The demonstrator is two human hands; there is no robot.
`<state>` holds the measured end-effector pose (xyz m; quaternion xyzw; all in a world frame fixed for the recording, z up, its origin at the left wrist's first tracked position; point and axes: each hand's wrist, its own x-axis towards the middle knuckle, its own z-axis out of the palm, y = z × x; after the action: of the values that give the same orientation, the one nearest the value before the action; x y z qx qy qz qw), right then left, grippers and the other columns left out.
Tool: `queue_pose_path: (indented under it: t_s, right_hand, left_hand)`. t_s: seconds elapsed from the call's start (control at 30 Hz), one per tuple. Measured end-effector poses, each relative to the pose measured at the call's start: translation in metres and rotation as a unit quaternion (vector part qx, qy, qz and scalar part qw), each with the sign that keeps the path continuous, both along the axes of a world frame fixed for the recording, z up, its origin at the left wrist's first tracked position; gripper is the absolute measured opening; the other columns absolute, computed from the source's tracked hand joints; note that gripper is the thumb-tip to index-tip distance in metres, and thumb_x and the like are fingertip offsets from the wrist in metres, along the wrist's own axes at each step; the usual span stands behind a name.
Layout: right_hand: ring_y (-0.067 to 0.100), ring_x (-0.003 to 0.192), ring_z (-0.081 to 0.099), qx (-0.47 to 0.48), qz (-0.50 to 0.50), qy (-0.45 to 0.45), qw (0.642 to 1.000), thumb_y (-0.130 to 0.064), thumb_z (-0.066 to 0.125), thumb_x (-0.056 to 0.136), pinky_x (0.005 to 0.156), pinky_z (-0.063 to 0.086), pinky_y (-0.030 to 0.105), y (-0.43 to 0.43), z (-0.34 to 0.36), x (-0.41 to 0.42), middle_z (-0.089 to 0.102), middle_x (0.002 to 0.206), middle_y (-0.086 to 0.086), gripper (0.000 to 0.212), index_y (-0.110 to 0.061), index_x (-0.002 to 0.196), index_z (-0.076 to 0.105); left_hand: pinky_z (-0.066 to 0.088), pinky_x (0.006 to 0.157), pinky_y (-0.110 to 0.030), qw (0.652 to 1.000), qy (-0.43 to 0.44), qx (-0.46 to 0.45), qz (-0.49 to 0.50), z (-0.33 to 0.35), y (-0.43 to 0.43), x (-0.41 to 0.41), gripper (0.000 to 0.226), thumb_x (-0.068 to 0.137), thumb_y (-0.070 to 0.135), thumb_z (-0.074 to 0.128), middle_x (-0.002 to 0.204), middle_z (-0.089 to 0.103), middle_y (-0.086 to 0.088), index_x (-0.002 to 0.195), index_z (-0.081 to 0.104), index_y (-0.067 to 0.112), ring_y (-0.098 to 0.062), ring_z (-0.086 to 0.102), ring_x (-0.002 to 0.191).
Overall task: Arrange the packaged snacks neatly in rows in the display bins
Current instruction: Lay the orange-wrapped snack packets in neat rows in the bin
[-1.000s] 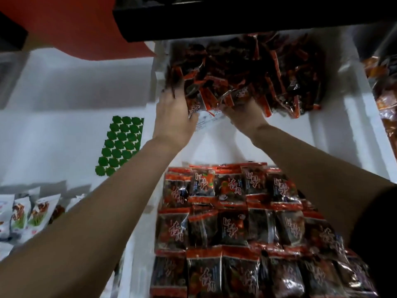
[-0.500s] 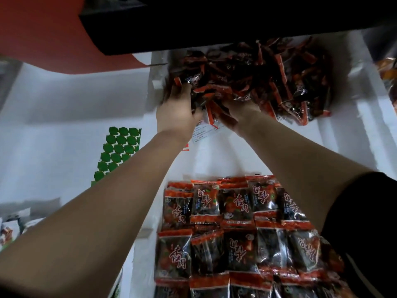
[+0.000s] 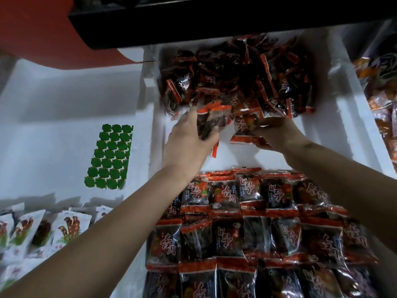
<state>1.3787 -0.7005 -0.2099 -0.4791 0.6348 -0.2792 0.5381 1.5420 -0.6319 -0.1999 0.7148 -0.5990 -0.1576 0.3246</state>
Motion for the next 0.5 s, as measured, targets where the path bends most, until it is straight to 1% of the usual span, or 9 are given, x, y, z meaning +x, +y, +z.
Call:
queue_pose_path:
  t_s: [0.1,0.2,0.27,0.3,0.33,0.4,0.43,0.47,0.5]
  right_hand:
    - [0.013,0.073,0.057,-0.027,0.030,-0.019,0.999,-0.008,0.056,0.092,0.069,0.052,0.022,0.015,0.010,-0.016,0.061,0.081,0.002,0.010,-0.010,0.086,0.064]
    - [0.011,0.076,0.059,-0.033,0.051,-0.060,0.996,-0.013,0.054,0.093,0.075,0.051,0.024,0.038,0.020,-0.031,0.064,0.083,-0.003,0.015,-0.017,0.080,0.062]
    - [0.011,0.077,0.059,-0.018,0.061,-0.098,0.993,-0.013,0.053,0.094,0.070,0.052,0.022,0.053,0.023,-0.041,0.064,0.083,-0.003,0.015,-0.012,0.079,0.058]
    - [0.012,0.077,0.058,-0.010,0.069,-0.113,0.991,-0.012,0.052,0.094,0.068,0.053,0.020,0.060,0.023,-0.045,0.060,0.081,-0.002,0.015,-0.008,0.079,0.054]
    - [0.012,0.077,0.056,-0.002,0.077,-0.122,0.990,-0.011,0.051,0.094,0.068,0.055,0.020,0.066,0.023,-0.049,0.056,0.079,0.000,0.013,-0.007,0.082,0.049]
    - [0.012,0.082,0.058,0.008,0.090,-0.126,0.988,-0.010,0.050,0.094,0.080,0.056,0.026,0.075,0.021,-0.056,0.053,0.082,0.004,0.008,-0.007,0.088,0.046]
    - [0.011,0.085,0.062,0.015,0.093,-0.124,0.988,-0.010,0.052,0.093,0.083,0.055,0.028,0.080,0.022,-0.058,0.058,0.085,0.005,0.005,-0.006,0.093,0.049]
    - [0.010,0.087,0.065,0.019,0.095,-0.124,0.988,-0.011,0.053,0.092,0.082,0.056,0.027,0.085,0.023,-0.060,0.064,0.090,0.004,0.011,-0.006,0.102,0.053]
    - [0.009,0.086,0.067,0.022,0.096,-0.130,0.987,-0.013,0.055,0.091,0.077,0.057,0.024,0.090,0.025,-0.062,0.069,0.093,0.003,0.018,-0.009,0.109,0.055]
  left_hand:
    - [0.053,0.075,-0.023,0.992,0.126,0.005,0.030,0.003,0.007,-0.009,0.021,0.090,0.028,0.060,0.093,0.064,0.008,0.107,0.051,0.019,-0.010,0.064,0.086]
    - [0.058,0.074,-0.036,0.970,0.228,0.023,0.077,0.002,0.016,-0.014,0.025,0.090,0.027,0.060,0.095,0.067,0.004,0.111,0.054,0.015,-0.015,0.068,0.081]
    - [0.059,0.074,-0.038,0.955,0.284,0.044,0.078,0.003,0.023,-0.022,0.028,0.091,0.027,0.059,0.099,0.069,-0.003,0.114,0.054,0.012,-0.016,0.070,0.080]
    - [0.057,0.080,-0.039,0.952,0.290,0.063,0.074,0.004,0.027,-0.027,0.035,0.090,0.031,0.059,0.105,0.068,-0.004,0.119,0.053,0.011,-0.017,0.069,0.087]
    - [0.053,0.090,-0.041,0.952,0.283,0.087,0.077,0.005,0.031,-0.032,0.045,0.089,0.037,0.059,0.113,0.066,-0.006,0.125,0.050,0.010,-0.020,0.066,0.098]
    - [0.041,0.104,-0.043,0.947,0.284,0.129,0.076,0.011,0.040,-0.046,0.063,0.085,0.048,0.060,0.130,0.057,-0.006,0.134,0.043,0.012,-0.023,0.055,0.117]
    - [0.041,0.105,-0.043,0.942,0.298,0.142,0.064,0.013,0.044,-0.053,0.066,0.082,0.052,0.062,0.131,0.055,-0.003,0.134,0.044,0.016,-0.022,0.054,0.119]
    - [0.044,0.102,-0.044,0.934,0.317,0.153,0.051,0.013,0.048,-0.059,0.061,0.081,0.052,0.063,0.126,0.058,0.000,0.129,0.047,0.018,-0.019,0.057,0.114]
    - [0.050,0.095,-0.042,0.928,0.336,0.159,0.036,0.013,0.052,-0.065,0.048,0.083,0.046,0.064,0.117,0.062,0.004,0.121,0.051,0.020,-0.014,0.062,0.105]
